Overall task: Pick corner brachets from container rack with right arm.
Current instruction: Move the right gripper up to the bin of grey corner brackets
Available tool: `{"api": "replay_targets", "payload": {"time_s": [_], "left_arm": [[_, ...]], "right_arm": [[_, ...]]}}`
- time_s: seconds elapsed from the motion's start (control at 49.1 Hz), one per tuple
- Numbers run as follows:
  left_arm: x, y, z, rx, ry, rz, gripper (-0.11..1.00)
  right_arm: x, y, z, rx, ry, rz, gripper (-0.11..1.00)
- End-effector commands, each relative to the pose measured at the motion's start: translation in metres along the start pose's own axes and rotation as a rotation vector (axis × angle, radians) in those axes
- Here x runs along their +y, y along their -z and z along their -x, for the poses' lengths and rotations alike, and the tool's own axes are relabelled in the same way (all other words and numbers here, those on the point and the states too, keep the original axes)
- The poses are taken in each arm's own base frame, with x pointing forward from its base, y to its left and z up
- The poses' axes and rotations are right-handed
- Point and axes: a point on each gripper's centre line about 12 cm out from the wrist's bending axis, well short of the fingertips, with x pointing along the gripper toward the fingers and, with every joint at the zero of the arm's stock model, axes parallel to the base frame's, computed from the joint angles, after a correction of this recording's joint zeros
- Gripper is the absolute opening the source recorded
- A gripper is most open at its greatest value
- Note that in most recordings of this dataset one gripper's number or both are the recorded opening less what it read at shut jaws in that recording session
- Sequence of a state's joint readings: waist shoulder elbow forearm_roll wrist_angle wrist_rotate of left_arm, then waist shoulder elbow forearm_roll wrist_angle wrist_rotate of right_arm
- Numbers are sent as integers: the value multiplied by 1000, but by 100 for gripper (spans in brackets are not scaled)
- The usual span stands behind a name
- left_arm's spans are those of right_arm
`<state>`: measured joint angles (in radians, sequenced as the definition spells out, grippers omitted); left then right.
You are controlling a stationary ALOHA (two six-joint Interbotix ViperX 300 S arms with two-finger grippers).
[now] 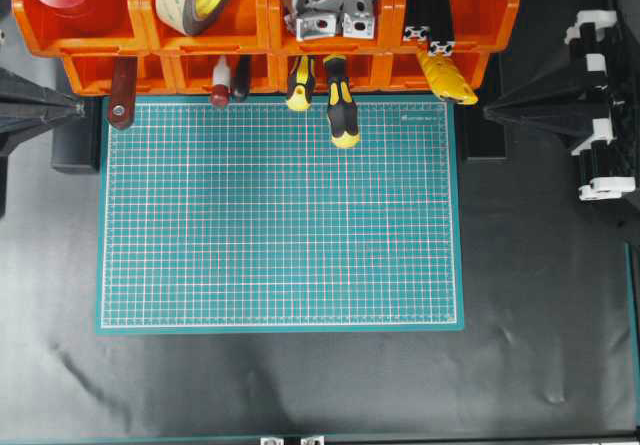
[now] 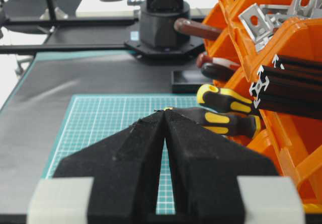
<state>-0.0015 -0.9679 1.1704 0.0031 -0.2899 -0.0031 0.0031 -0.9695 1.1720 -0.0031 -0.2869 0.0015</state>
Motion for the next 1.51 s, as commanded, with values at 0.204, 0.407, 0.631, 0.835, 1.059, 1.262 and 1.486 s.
{"api": "replay_targets", "payload": {"time_s": [0.204,0.407,0.631,0.835,1.059,1.262,1.486], "left_arm": [[-4,-31,-25,106,16,22,0],[-5,-36,-26,194,21,24,0],[-4,-40,-26,224,12,24,0],[-3,-39,-27,230,10,25,0],[-3,-39,-27,232,9,25,0],[-3,-39,-27,232,9,25,0],[-3,-36,-29,244,7,24,0]], "right_arm": [[-2,-39,3,170,12,-25,0],[-3,-79,16,368,18,-25,0],[-10,-112,16,547,49,-35,0],[-21,-136,-8,742,91,-16,0],[-41,-156,-44,886,148,88,0],[-58,-167,-79,919,142,187,0],[-80,-162,-121,968,161,187,43]]}}
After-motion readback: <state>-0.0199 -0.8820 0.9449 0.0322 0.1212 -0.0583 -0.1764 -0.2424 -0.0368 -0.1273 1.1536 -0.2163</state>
